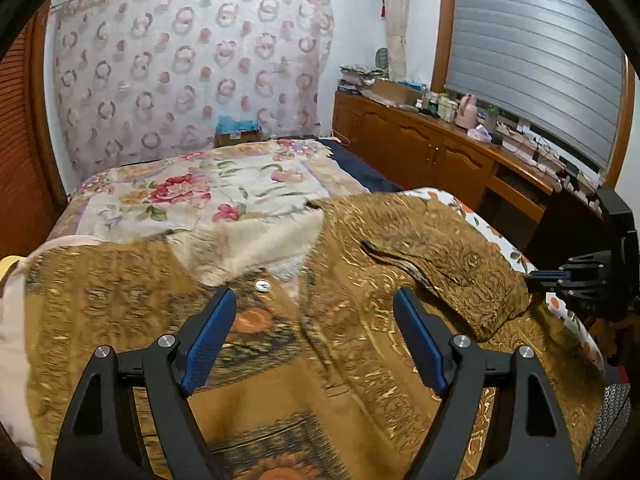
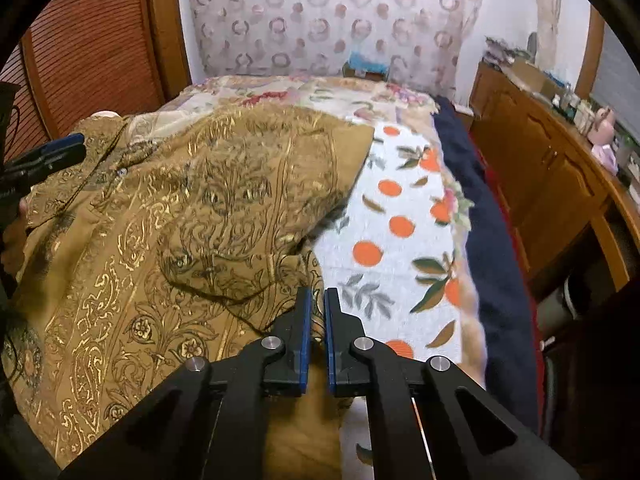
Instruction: Fold small clothes
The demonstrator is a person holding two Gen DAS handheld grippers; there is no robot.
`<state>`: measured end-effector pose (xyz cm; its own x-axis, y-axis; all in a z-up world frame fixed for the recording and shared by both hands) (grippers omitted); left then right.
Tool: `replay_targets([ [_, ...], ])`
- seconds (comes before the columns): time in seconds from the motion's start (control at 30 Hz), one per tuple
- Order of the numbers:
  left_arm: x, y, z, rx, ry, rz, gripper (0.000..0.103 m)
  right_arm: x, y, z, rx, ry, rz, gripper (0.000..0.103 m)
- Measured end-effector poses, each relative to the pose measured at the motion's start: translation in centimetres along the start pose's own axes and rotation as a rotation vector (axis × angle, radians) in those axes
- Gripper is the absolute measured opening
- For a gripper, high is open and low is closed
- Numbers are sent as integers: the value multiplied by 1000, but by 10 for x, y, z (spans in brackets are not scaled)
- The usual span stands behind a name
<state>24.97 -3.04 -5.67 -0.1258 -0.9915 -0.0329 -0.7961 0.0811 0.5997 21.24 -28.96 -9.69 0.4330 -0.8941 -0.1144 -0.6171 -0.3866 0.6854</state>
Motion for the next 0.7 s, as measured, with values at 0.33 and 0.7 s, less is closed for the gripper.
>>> replay_targets([
  [0.33,-91,15,-1,-62,-5,-167,81,13,-18,-39,126,-1,-25,68],
  [0.7,-175,-15,22,-203,75,-298,81,48,-91,-85,24,-64,-68,68],
])
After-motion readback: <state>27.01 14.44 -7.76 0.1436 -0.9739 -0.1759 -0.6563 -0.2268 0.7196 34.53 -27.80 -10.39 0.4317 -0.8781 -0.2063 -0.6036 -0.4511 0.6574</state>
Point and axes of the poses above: each gripper's, at about its wrist camera, not at the fingertips, and y roughly against the way its jaws point, x to its right, z to its underside, the point moved 1 cm from there along -y, roughly the way its jaws point, and after that the axes turned 12 degrees about -z, right-handed, at the moved point
